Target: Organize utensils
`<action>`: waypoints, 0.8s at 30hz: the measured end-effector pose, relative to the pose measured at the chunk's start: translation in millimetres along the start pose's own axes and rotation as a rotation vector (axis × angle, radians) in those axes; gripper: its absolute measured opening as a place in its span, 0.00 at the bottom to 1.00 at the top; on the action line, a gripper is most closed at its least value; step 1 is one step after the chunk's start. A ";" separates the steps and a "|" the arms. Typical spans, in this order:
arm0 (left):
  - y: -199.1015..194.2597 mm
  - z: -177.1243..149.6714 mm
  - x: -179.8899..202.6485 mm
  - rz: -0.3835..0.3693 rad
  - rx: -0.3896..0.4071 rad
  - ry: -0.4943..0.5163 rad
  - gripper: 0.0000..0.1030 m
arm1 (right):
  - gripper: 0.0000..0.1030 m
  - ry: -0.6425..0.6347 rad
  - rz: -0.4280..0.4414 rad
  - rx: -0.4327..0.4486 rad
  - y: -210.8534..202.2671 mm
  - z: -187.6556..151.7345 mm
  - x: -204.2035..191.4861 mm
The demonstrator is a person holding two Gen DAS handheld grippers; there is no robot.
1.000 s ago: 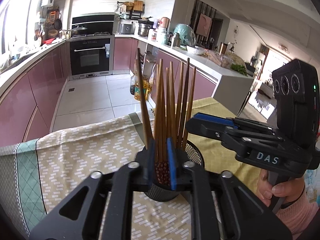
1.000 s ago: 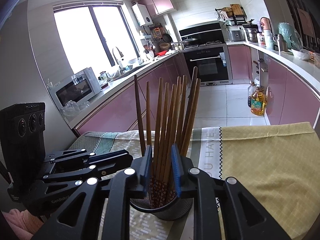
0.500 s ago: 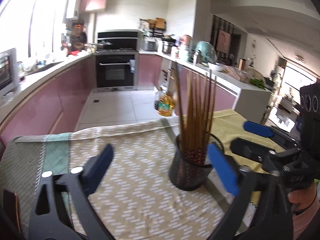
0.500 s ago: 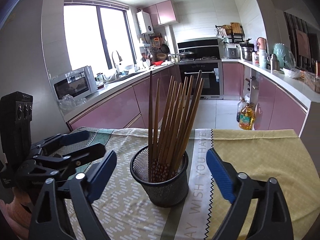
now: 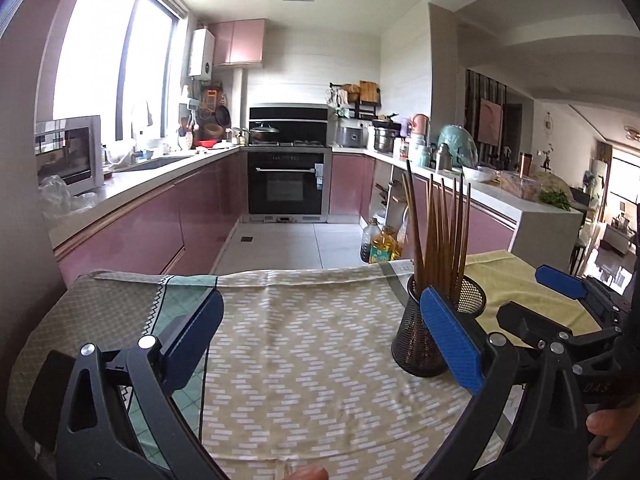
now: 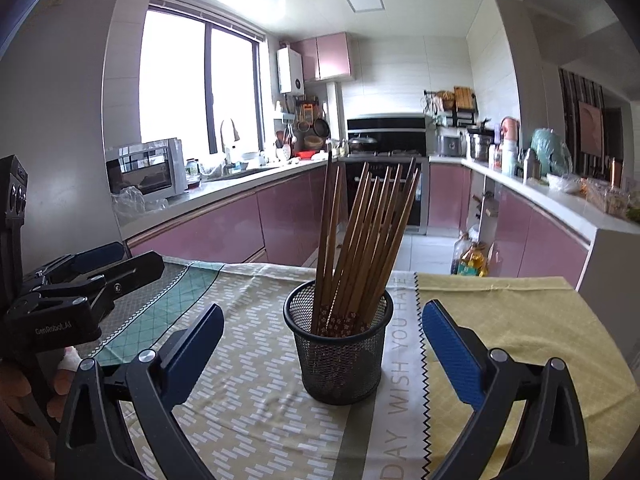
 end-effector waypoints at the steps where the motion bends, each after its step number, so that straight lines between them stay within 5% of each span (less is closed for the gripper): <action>1: -4.6 -0.2 -3.6 0.007 0.013 -0.009 0.94 | 0.93 0.002 0.004 0.005 -1.6 -0.1 -2.5; 24: -49.5 5.8 -8.7 0.072 0.115 0.010 0.94 | 0.93 0.008 0.025 0.073 -24.1 11.7 -19.8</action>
Point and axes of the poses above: each gripper's, at about its wrist camera, not at the fingertips, and y roughly the way its jaws point, x to its right, z to its top, the point moved 10 cm from there along y, roughly the way its jaws point, and after that the axes turned 6 degrees about x, right-handed, at the moved point
